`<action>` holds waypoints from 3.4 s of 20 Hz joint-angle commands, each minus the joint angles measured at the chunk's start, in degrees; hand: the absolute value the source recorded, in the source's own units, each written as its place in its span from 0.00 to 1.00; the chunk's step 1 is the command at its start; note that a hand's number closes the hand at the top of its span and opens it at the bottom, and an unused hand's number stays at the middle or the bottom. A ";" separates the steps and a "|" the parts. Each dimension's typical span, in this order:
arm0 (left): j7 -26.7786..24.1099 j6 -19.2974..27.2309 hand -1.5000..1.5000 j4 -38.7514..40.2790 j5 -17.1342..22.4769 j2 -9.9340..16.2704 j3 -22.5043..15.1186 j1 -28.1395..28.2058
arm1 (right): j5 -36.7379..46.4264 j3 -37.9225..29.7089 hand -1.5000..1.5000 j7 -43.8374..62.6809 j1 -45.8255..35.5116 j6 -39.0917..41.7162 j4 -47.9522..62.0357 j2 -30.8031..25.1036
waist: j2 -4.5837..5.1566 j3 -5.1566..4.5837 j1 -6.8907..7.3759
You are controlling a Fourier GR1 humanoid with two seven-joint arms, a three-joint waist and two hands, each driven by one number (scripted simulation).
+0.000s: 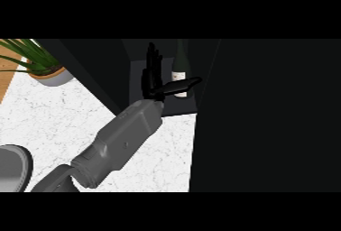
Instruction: Pick up the wine, place it into the cabinet and close the cabinet
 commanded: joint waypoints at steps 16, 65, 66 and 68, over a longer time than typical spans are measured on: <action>-5.62 0.54 0.00 -10.83 5.28 0.00 -6.90 2.93 | 0.26 -0.29 0.00 -0.63 1.31 -0.12 1.11 0.02 | -0.82 0.06 3.01; 1.78 -5.78 1.00 -84.32 -25.50 41.17 -7.10 51.17 | -7.53 6.39 1.00 6.68 8.83 9.40 -10.08 -6.45 | -1.98 0.05 7.66; 2.10 -8.21 1.00 -82.63 -24.12 42.71 -4.41 51.39 | -11.58 4.68 1.00 7.90 11.59 10.34 -13.32 -7.80 | -1.91 0.05 6.94; 2.25 -8.57 1.00 -84.22 -23.69 45.39 -2.27 53.12 | -8.20 10.71 1.00 10.40 10.85 8.61 -15.04 -5.89 | -1.96 0.02 7.08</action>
